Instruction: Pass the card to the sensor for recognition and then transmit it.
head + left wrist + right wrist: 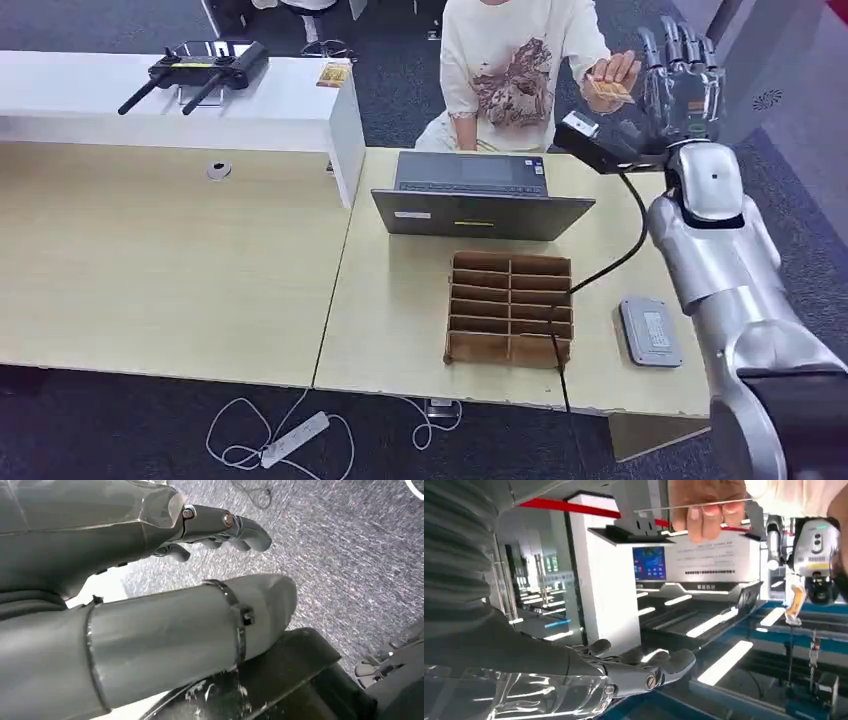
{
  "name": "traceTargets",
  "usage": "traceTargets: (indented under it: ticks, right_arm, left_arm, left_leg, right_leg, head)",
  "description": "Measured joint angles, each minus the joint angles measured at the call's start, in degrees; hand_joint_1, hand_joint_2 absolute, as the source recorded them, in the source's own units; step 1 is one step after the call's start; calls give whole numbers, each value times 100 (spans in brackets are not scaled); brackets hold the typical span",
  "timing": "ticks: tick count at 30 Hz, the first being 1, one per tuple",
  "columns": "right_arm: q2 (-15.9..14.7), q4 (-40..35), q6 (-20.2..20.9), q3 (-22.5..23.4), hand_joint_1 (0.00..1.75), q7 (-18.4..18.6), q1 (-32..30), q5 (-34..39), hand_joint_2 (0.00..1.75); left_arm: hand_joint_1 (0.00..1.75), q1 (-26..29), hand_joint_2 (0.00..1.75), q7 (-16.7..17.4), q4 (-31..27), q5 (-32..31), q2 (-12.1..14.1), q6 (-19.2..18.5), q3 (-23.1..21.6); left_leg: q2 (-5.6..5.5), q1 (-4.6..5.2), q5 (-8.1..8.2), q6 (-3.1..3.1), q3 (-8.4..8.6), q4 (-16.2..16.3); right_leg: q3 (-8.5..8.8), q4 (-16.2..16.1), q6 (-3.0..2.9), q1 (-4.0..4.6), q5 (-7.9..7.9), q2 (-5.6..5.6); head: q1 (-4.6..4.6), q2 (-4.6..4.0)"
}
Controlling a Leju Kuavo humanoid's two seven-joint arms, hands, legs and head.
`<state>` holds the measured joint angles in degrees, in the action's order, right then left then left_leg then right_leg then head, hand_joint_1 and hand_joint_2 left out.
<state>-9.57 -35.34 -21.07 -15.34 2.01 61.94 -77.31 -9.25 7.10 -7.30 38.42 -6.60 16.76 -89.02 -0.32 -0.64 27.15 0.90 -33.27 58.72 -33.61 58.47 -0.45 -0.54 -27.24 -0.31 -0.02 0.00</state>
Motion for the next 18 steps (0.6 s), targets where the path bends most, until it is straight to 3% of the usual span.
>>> traceTargets:
  ticks: [8,12,13,14,15,18]
  right_arm:
    - [-31,557,164,20,7,-17,187,170,175]
    - [-52,692,203,31,2,-15,255,240,175]
    - [-57,736,247,37,12,-17,281,242,175]
    - [-66,765,267,44,140,-24,300,245,175]
    - [-68,793,306,46,168,-24,323,240,175]
    - [-72,887,350,59,175,-17,397,264,175]
  left_arm:
    - [0,1,0,2,0,-87,-22,-2,0]
    - [0,0,0,-15,0,-89,-22,-4,0]
    - [0,1,0,-30,0,-87,-22,-4,0]
    - [0,1,0,-37,0,-85,-22,-2,0]
    - [0,2,0,-39,0,-74,-22,2,0]
    - [0,7,0,-50,0,-55,-22,17,0]
  left_leg:
    - [0,0,0,0,1,2]
    - [1,0,0,0,1,2]
    - [1,0,0,0,1,2]
    - [1,-1,0,0,0,2]
    - [1,0,0,0,0,2]
    - [2,0,0,0,0,2]
  right_leg:
    - [0,0,0,0,0,0]
    - [-1,0,0,0,0,1]
    - [-1,0,0,0,0,1]
    - [-1,0,0,0,0,1]
    - [-1,0,0,0,0,1]
    - [-1,0,0,0,0,1]
  head:
    - [0,0]
    - [0,0]
    - [0,0]
    - [0,0]
    - [0,0]
    - [2,0]
